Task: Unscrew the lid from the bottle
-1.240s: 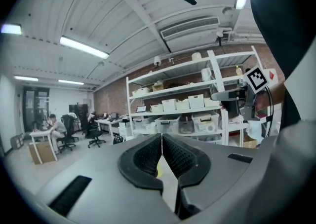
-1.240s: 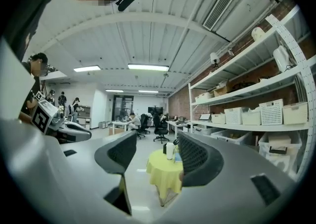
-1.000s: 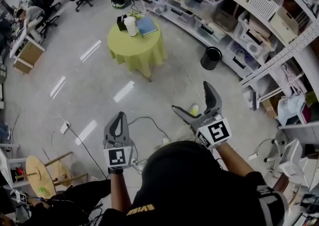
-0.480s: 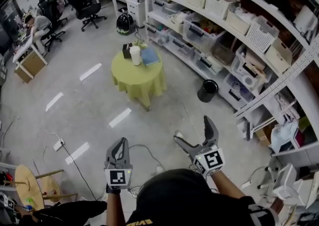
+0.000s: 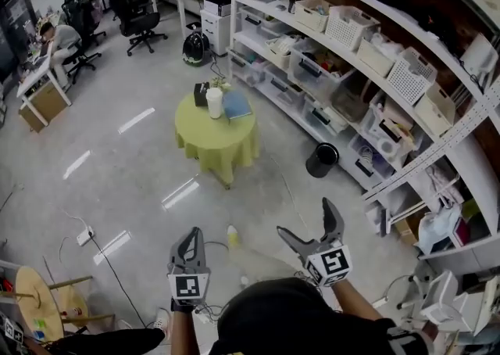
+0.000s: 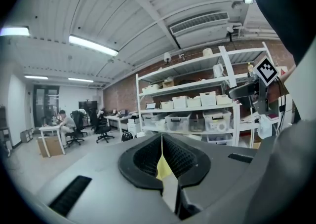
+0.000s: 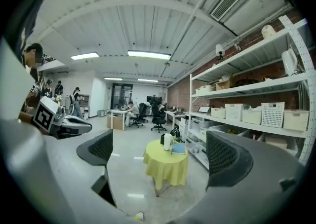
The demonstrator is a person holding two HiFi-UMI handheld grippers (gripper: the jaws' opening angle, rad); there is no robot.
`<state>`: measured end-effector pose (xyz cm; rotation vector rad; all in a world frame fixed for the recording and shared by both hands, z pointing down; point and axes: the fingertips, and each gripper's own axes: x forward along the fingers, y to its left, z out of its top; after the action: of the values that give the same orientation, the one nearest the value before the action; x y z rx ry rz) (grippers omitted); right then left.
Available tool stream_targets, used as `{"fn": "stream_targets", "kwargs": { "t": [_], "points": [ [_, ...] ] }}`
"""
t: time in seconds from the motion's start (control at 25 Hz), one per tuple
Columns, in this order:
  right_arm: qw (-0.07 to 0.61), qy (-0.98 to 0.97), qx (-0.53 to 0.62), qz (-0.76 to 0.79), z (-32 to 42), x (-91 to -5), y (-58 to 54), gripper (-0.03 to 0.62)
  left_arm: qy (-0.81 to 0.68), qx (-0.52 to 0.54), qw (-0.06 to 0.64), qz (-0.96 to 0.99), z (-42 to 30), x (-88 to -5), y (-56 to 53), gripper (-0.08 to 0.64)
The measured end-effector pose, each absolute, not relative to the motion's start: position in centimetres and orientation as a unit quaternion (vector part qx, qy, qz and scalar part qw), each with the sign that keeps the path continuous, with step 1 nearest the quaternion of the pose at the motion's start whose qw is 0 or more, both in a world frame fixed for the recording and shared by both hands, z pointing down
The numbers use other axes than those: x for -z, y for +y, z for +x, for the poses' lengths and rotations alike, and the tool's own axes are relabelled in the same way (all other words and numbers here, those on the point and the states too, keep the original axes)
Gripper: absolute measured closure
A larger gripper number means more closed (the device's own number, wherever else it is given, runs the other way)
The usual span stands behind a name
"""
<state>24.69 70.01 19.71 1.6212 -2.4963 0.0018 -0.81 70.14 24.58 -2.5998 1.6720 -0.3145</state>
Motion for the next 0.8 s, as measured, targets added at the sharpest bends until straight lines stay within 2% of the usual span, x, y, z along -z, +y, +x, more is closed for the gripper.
{"fn": "stream_targets", "kwargs": {
  "t": [0.4,0.8],
  "points": [
    [0.059,-0.864,-0.031,0.498,16.2,-22.2,60.2,0.025,0.523,0.121,0.033,-0.843,-3.4,-25.1,62.2,0.54],
    [0.069,-0.854,-0.048,0.513,13.8,-21.9,47.1,0.028,0.508,0.129,0.051,-0.85,-6.0,-22.7,48.3,0.54]
  ]
}}
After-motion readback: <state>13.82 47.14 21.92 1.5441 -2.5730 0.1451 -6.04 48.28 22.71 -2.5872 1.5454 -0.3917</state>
